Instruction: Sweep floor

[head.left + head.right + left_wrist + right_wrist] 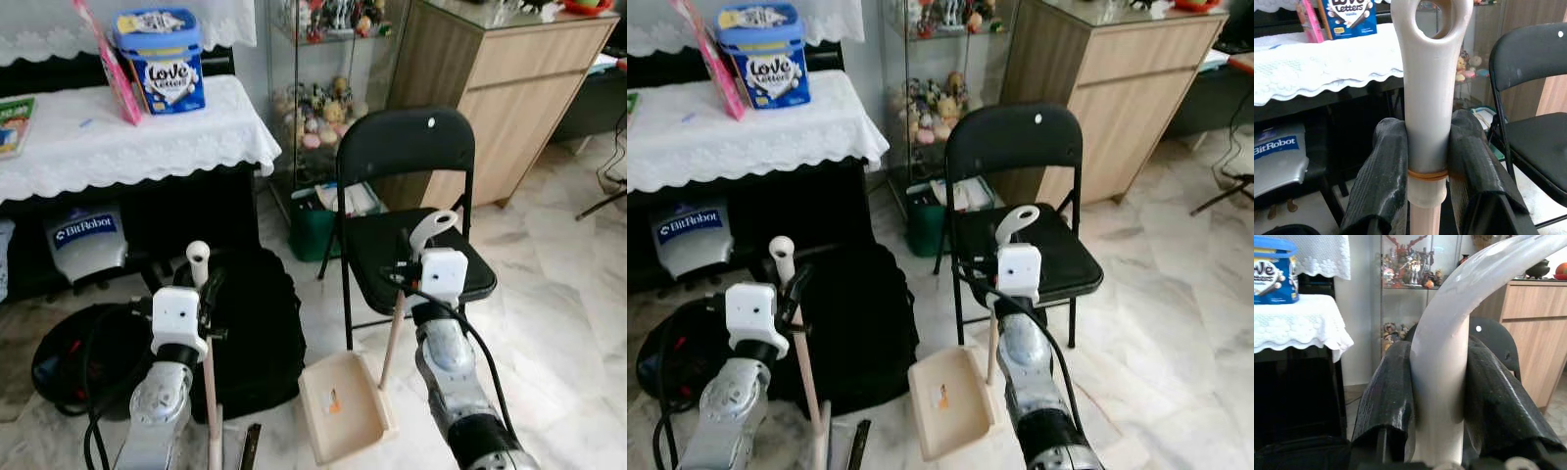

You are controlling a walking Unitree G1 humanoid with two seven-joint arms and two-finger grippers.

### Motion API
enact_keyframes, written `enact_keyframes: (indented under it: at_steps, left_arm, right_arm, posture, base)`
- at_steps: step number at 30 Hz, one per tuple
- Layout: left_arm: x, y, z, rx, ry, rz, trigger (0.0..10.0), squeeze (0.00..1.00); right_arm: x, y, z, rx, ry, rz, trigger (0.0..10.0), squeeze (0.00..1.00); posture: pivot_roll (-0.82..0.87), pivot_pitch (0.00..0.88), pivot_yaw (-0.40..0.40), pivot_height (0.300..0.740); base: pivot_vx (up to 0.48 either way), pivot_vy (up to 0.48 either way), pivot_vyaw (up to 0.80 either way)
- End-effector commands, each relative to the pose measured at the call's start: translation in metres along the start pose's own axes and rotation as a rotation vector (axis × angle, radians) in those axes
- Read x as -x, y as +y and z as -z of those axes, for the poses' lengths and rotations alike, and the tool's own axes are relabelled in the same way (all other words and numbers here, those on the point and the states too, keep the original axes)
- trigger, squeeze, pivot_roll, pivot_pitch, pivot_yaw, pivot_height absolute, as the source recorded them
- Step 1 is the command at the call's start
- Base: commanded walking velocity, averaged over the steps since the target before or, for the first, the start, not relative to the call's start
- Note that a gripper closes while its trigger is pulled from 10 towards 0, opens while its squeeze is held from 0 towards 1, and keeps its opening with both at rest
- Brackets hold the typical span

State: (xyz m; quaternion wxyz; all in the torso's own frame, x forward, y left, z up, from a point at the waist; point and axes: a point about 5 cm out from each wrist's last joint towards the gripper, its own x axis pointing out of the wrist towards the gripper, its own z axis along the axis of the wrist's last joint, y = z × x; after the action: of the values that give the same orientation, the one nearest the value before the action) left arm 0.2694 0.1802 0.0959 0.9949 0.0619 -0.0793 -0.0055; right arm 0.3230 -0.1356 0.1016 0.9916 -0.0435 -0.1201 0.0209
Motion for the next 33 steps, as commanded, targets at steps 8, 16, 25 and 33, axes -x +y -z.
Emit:
enact_keyframes:
  at_steps: [8, 16, 25, 33]
  left_arm:
    - [-0.0036, 0.0017, -0.0082, 0.004, -0.043, -0.009, 10.0, 0.00]
    - [-0.0049, 0.0018, -0.0104, -0.006, -0.053, -0.006, 10.0, 0.00]
    - [-0.0071, 0.0013, -0.0125, -0.006, -0.060, -0.007, 10.0, 0.00]
    - [-0.0079, 0.0009, -0.0131, 0.008, -0.058, -0.007, 10.0, 0.00]
  right_arm:
    - [-0.0059, -0.0004, -0.0096, -0.007, -0.044, 0.002, 10.0, 0.00]
    - [-0.0066, 0.0006, -0.0100, -0.009, -0.045, -0.001, 10.0, 0.00]
    - [-0.0069, 0.0008, -0.0102, -0.010, -0.048, 0.000, 10.0, 0.00]
    - [-0.0061, 0.0002, -0.0099, -0.012, -0.048, 0.005, 10.0, 0.00]
  posture:
    - [0.01, 0.054, -0.025, 0.740]
    - [0.02, 0.046, -0.024, 0.740]
    - [0.02, 0.036, -0.022, 0.740]
    - [0.02, 0.043, -0.020, 0.740]
  base:
    - [-0.392, 0.000, 0.00]
    - [-0.240, 0.000, 0.00]
    - [0.000, 0.000, 0.00]
    - [0.000, 0.031, 0.00]
